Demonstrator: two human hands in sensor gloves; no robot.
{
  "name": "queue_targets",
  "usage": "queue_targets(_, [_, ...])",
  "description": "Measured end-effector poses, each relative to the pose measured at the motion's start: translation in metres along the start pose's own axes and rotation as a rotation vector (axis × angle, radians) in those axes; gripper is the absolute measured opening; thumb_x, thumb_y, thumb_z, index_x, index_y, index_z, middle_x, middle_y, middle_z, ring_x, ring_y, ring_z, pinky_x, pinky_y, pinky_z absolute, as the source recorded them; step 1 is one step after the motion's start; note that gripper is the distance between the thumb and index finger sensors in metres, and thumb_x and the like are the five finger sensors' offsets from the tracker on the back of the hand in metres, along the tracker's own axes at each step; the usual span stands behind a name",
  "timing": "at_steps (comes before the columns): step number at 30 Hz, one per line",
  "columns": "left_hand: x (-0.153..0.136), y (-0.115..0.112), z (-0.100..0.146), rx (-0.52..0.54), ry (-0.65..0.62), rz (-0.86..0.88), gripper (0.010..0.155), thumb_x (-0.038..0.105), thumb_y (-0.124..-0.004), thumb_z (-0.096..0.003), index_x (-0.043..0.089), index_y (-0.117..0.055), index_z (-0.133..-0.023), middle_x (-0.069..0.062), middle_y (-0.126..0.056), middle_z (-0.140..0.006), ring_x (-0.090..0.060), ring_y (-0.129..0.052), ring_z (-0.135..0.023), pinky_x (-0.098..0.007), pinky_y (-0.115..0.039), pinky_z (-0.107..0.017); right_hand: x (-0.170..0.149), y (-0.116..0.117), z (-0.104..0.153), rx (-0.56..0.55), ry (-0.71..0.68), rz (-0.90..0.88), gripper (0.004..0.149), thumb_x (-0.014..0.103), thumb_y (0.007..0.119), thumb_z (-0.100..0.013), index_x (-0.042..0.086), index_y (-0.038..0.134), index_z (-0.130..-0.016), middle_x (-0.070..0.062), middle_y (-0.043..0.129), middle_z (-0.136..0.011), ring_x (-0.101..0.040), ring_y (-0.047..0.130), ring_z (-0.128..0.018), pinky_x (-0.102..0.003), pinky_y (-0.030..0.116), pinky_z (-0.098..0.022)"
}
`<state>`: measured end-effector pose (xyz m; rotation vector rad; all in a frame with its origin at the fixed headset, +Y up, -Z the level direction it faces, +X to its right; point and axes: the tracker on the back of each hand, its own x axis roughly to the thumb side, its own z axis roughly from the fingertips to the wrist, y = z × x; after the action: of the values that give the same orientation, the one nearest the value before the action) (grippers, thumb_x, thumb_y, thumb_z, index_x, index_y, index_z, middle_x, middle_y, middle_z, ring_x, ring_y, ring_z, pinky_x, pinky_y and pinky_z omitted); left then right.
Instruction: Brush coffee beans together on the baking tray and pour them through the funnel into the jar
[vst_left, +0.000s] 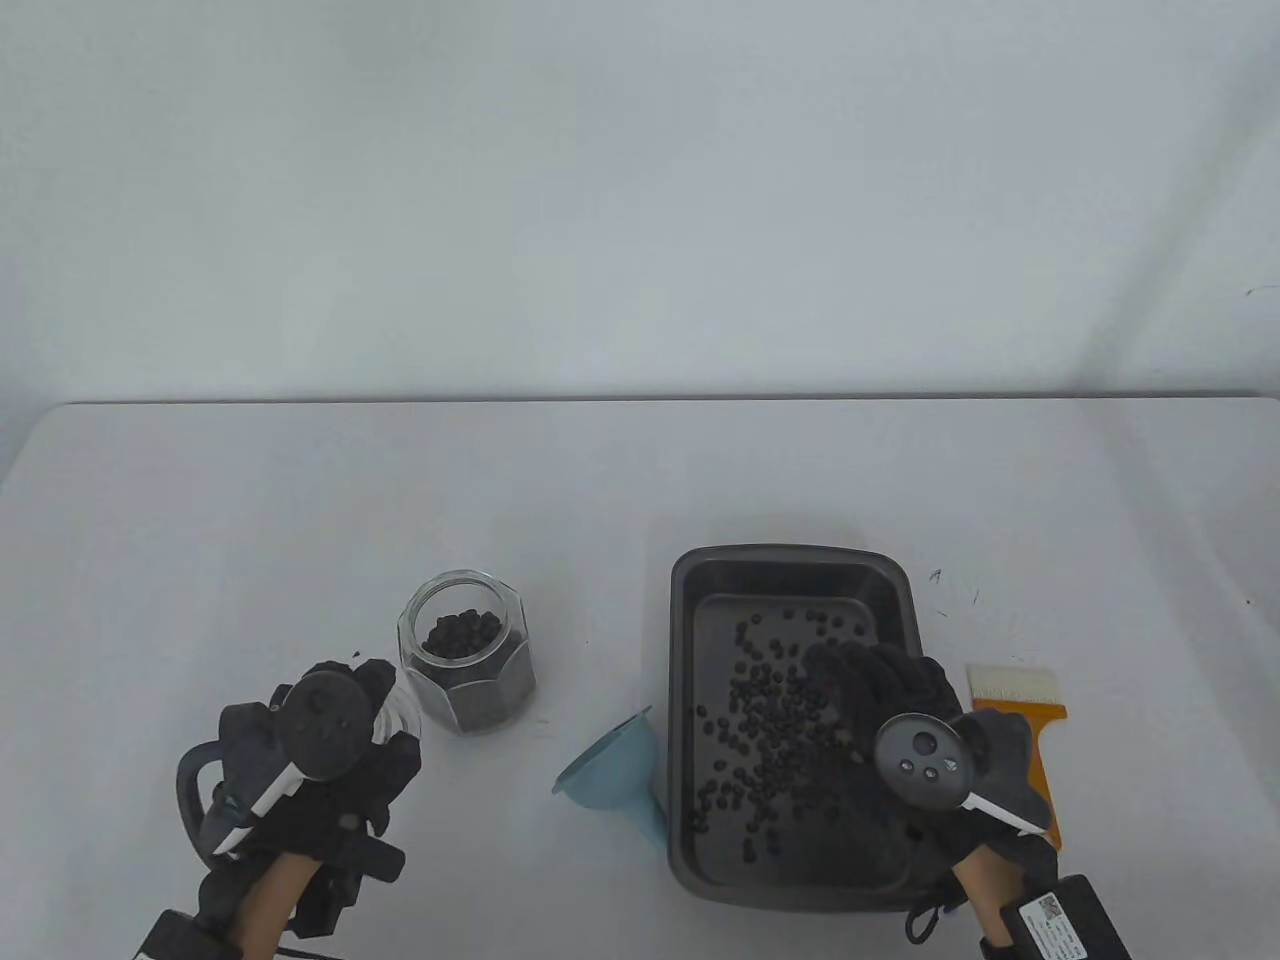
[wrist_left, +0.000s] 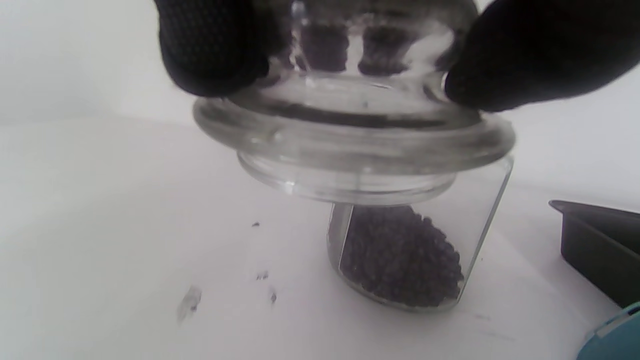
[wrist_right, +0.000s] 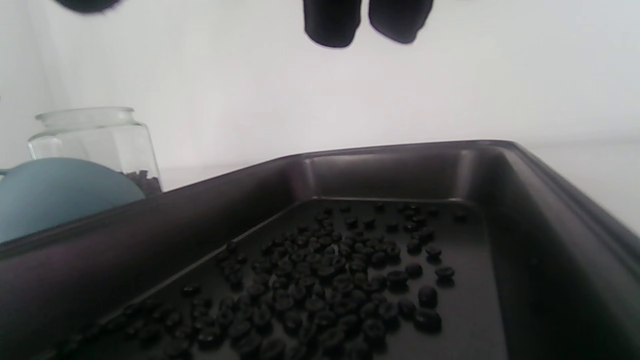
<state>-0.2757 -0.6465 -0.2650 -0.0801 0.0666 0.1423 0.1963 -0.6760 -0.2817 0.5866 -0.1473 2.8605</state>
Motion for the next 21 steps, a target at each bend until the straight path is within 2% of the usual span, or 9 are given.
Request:
queue_targets(9, [-0.001, -0.045, -0.007, -0.12, 0.027, -0.046, 0.073, 0.062, -0.083, -0.0421, 0.035, -0.059, -0.105, -0.009, -0.063, -0.108, -0.034, -0.081, -0.085, -0.039, -0.088, -0.054, -0.001, 0.001, 0.0, 0.013, 0.008, -0.001, 0.079, 0.065, 0.063, -0.04, 0.038, 0.028, -0.105, -0.013, 0.059, -0.111, -0.044, 0.058, -0.099, -0.065, 0.045, -0.069])
queue_targets(21, [-0.005, -0.067, -0.015, -0.191, 0.045, -0.074, 0.075, 0.062, -0.085, -0.0433, 0.034, -0.056, -0.106, -0.01, -0.061, -0.108, -0.034, -0.08, -0.087, -0.04, -0.087, -0.059, -0.002, 0.002, -0.001, 0.021, 0.012, -0.003, 0.079, 0.065, 0.063, -0.04, 0.038, 0.028, -0.105, -0.012, 0.059, -0.11, -0.043, 0.059, -0.099, -0.065, 0.045, -0.069])
